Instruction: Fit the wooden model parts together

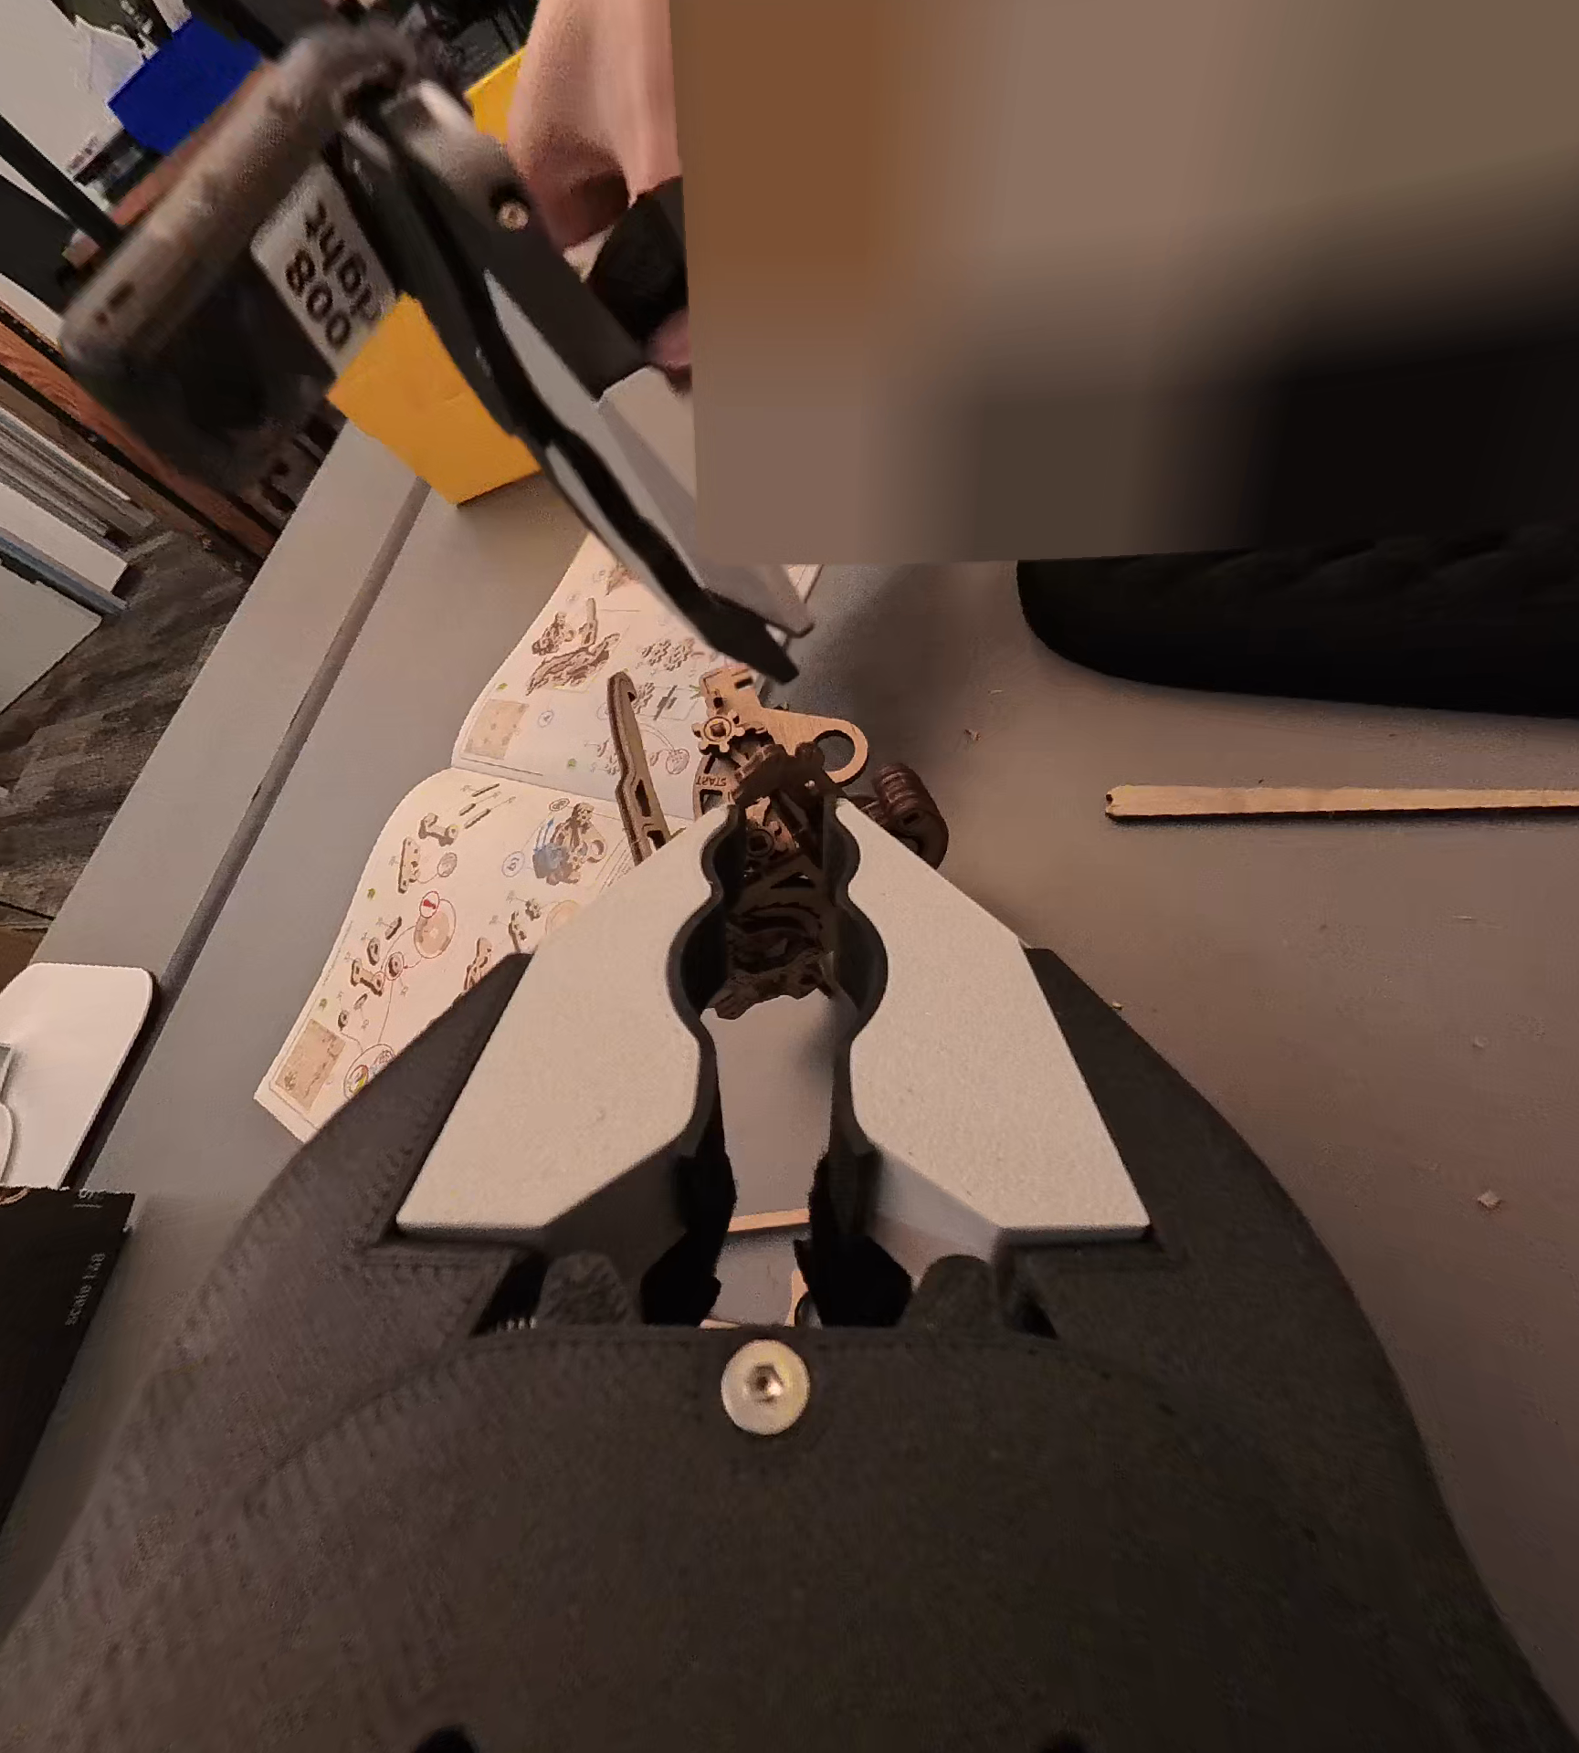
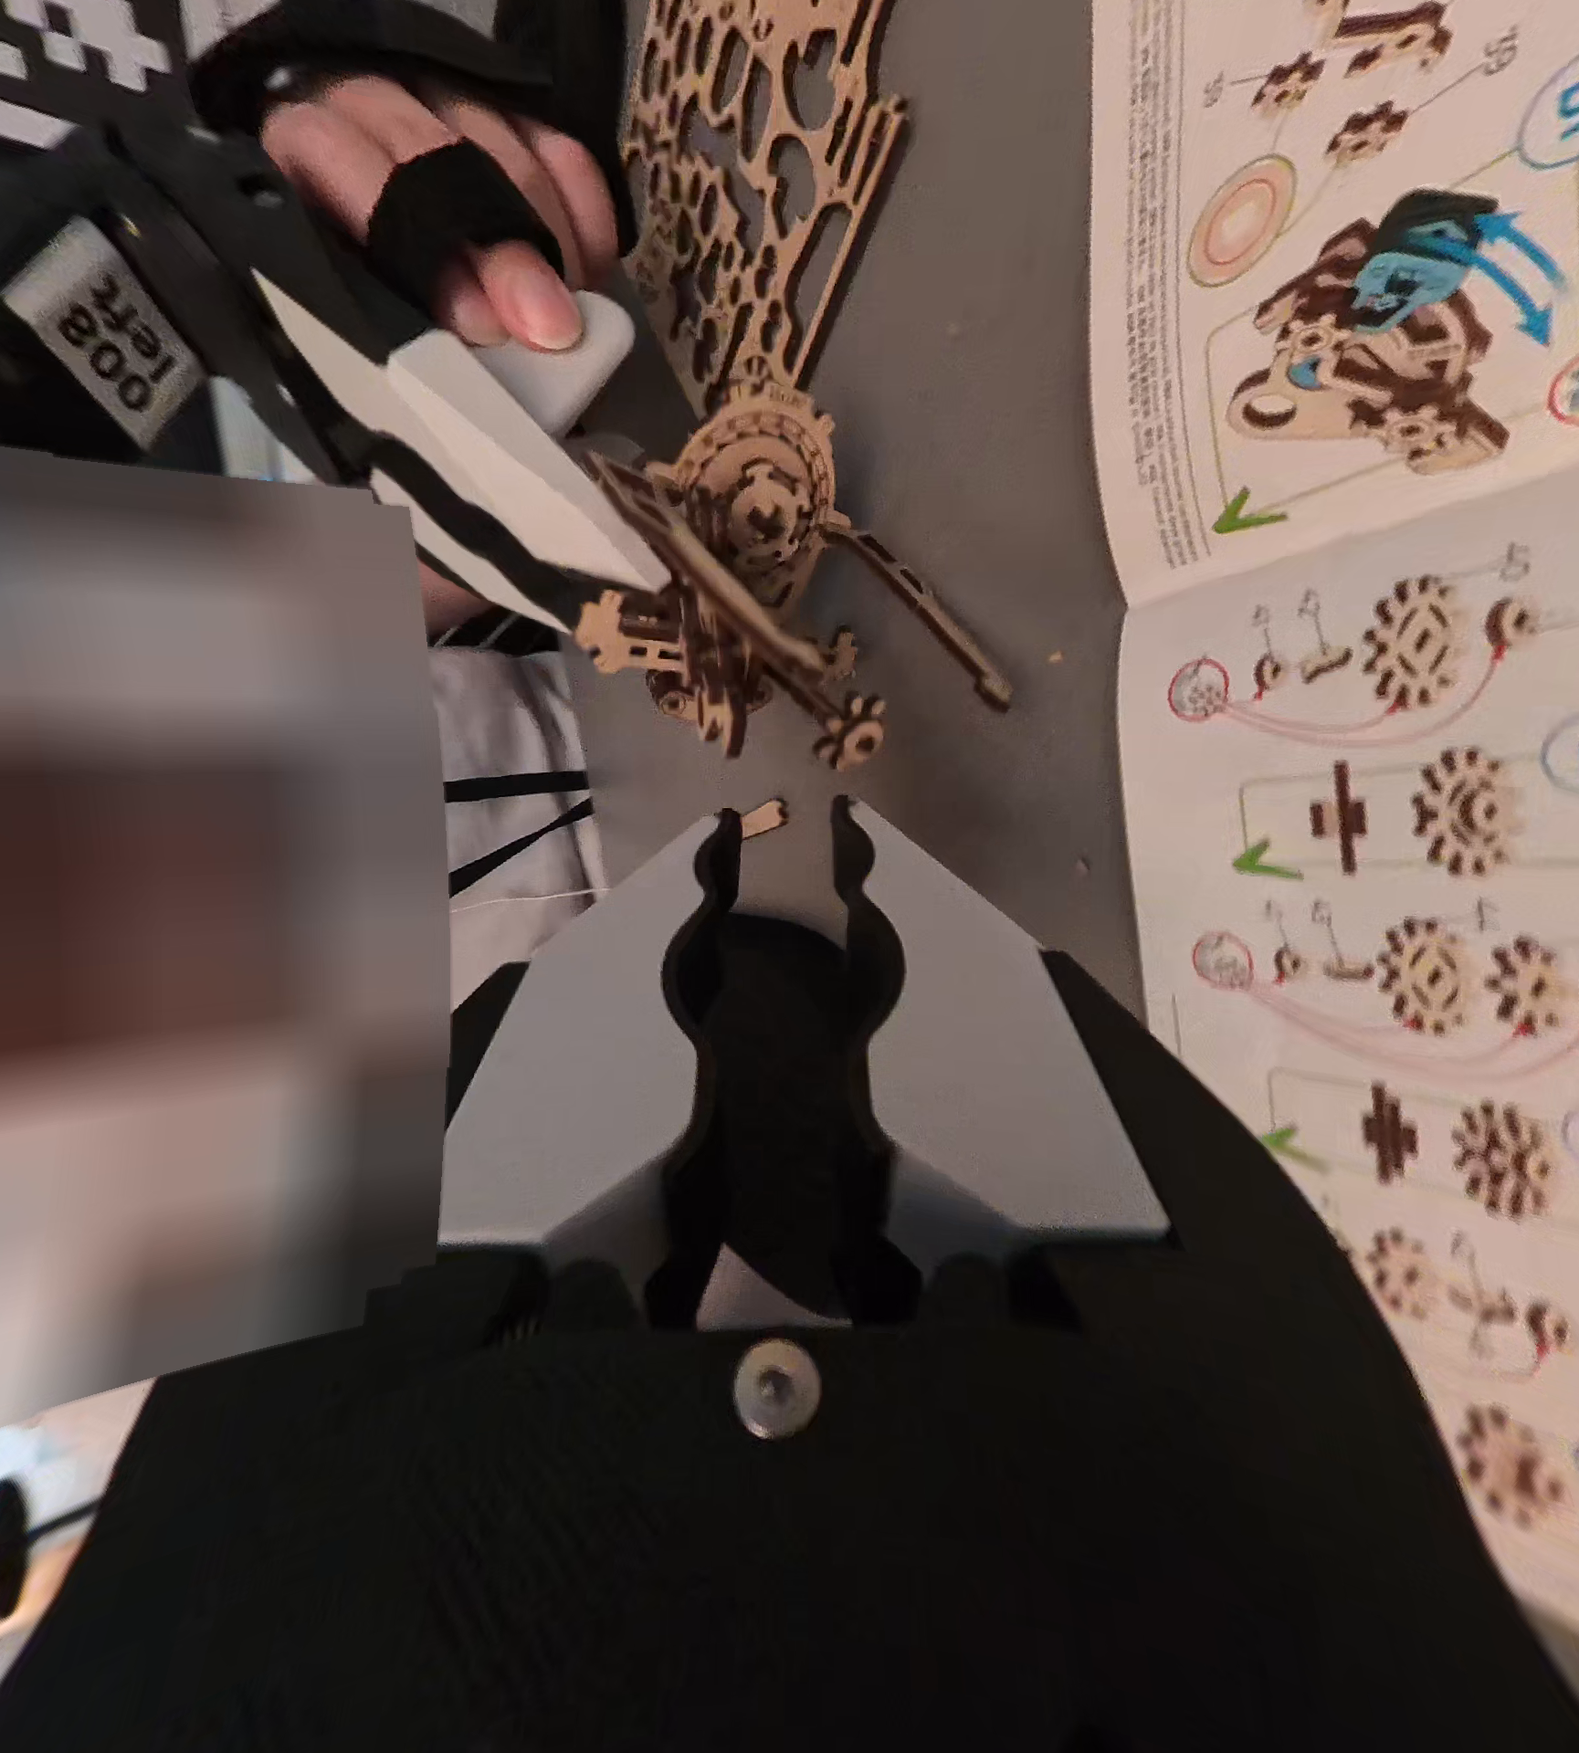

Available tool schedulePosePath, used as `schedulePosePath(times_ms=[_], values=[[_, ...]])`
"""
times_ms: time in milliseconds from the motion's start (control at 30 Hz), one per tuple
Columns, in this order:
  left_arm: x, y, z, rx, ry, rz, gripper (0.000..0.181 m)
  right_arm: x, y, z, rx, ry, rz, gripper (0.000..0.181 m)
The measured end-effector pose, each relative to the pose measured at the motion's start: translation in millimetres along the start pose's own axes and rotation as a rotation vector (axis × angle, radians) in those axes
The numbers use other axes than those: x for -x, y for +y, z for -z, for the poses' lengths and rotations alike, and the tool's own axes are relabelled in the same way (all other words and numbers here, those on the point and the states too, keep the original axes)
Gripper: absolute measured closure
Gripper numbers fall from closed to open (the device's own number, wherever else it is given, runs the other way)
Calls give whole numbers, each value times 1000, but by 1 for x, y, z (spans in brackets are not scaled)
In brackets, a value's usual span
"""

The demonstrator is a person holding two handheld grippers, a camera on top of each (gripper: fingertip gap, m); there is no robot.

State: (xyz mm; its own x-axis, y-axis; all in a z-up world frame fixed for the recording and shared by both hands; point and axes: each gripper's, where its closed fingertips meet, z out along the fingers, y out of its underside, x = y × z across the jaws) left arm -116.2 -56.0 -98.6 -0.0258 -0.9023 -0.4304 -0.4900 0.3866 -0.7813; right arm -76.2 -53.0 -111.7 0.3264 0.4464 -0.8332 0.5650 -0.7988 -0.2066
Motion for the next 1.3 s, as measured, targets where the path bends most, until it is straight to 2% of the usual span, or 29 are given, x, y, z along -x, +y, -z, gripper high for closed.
schedulePosePath(times_ms=[133, 200, 267, 367, 400, 500, 533, 567, 600, 667, 733, 767, 800, 900, 1033, 1200, 1300], values=[[1, 1, 1, -1, -3, 5, 168, 2, 18, 6, -55, 220, 47, 161], [1, 1, 2, -7, -1, 9, 168, 15, 16, 12, -159, 292, 168, 171], [1, 1, 1, -7, 0, 6, 168, 27, -4, 26, -357, 465, 409, 179], [1, 1, 1, -8, 6, 9, 168, 60, -20, 42, -653, 776, 900, 181], [1, 1, 1, -10, 7, 10, 168, 64, -16, 34, -661, 800, 989, 181], [1, 1, 1, -13, 8, 11, 168, 35, -1, -1, -505, 759, 889, 175], [1, 1, 1, -13, 8, 12, 168, 26, 0, -5, -486, 788, 910, 170], [1, 1, 1, -14, 8, 13, 168, 22, -2, -4, -503, 848, 975, 148], [1, 1, 1, -15, 8, 15, 168, 22, -2, -4, -507, 898, 1056, 117], [1, 1, 1, -16, 9, 17, 168, 27, -9, 2, -539, 1050, 1192, 84], [1, 1, 1, -16, 11, 18, 168, 24, -11, 4, -463, 1251, 1378, 87], [1, 1, 1, -16, 13, 18, 168, 21, -12, 3, -411, 1341, 1466, 98], [1, 1, 1, -16, 14, 17, 168, 19, -13, 0, -369, 1407, 1552, 107], [1, 1, 0, -18, 15, 20, 168, 21, -21, -7, -308, 1535, 1704, 116], [1, 1, 1, -20, 16, 22, 168, 14, -29, -13, -226, 1524, 1729, 124], [1, 1, 1, -19, 19, 19, 168, 19, -34, -14, -235, 1501, 1741, 141], [3, 1, 0, -24, 19, 29, 168, 16, -34, -18, -181, 1515, 1783, 151]])
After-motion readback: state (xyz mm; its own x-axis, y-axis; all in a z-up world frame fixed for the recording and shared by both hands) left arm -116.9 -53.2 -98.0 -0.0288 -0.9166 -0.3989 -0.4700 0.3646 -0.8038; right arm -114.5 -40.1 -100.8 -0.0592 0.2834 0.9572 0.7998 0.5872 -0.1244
